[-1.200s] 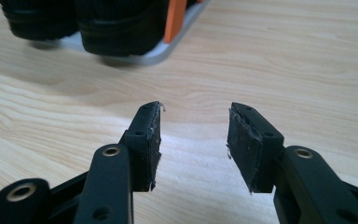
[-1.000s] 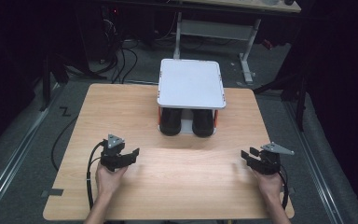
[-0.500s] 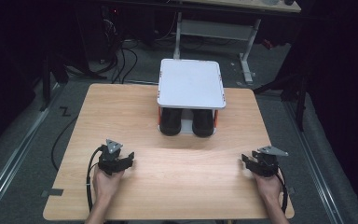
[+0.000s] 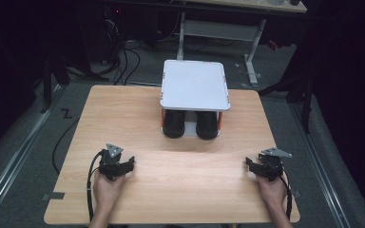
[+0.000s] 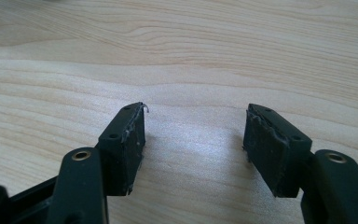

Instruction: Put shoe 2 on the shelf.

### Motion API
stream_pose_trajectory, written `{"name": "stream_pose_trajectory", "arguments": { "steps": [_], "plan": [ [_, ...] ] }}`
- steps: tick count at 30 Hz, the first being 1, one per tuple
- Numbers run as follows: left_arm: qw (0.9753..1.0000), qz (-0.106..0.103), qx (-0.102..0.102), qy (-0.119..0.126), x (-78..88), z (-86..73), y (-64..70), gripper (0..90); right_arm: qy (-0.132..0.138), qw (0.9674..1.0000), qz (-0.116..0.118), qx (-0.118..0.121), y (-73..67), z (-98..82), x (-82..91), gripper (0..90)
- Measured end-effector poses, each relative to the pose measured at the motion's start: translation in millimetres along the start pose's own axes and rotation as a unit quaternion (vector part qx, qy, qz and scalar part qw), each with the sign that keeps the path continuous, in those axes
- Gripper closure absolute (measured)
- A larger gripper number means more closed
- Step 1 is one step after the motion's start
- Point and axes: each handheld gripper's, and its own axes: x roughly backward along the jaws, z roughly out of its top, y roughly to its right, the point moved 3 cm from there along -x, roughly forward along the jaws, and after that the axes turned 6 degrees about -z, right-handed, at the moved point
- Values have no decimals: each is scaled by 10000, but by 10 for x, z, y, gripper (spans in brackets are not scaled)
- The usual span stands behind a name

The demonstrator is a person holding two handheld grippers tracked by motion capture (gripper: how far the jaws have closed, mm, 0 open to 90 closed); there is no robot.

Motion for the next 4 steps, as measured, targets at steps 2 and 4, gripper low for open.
{"name": "stream_pose_trajectory", "arguments": {
  "steps": [2, 4],
  "plan": [
    [10000, -7, -6, -15, 1, -3, 2, 302, 0, 10000, 1, 0, 0, 0, 0, 387],
    [10000, -8, 0, -14, 1, -3, 2, 298, 0, 10000, 2, 2, 1, 0, 0, 387]
  ]
}}
